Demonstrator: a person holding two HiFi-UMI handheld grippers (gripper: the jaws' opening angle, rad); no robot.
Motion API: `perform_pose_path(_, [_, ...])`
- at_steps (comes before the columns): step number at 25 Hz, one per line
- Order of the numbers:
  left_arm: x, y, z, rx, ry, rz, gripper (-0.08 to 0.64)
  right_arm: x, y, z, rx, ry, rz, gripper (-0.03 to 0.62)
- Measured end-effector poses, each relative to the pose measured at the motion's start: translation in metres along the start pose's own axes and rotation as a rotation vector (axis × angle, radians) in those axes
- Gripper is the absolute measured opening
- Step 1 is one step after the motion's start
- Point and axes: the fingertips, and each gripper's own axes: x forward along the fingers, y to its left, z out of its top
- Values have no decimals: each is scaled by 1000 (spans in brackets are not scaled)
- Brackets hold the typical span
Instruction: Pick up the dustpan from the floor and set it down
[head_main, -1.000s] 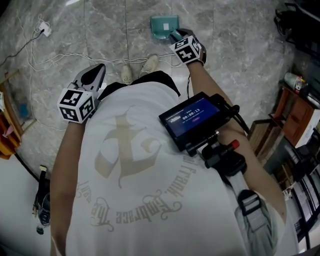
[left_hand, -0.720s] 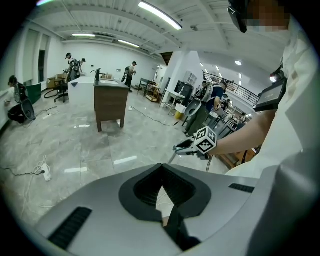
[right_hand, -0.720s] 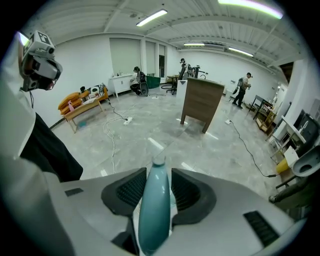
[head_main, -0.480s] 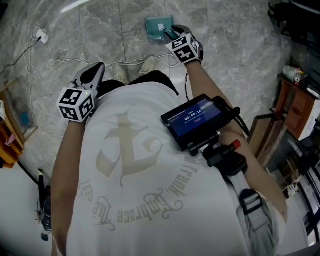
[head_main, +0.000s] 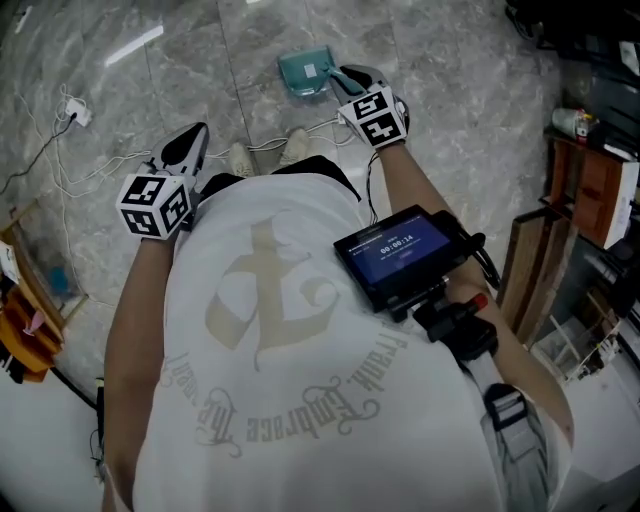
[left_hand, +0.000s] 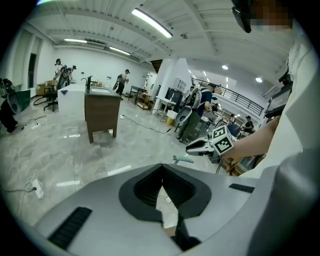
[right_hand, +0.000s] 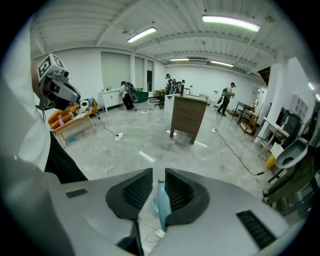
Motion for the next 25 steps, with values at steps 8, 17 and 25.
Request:
perform_pose_path(8, [-28, 0, -1, 65, -64, -81, 12, -60, 56, 53, -55, -119, -77, 41])
perform_pose_path(17, [-27, -14, 19, 184, -112, -169, 12, -108, 72, 90, 25, -236, -126, 18])
perform_pose_path(25, [-6, -14, 35, 234, -89, -251, 12, -133, 64, 108, 161, -342, -170, 15])
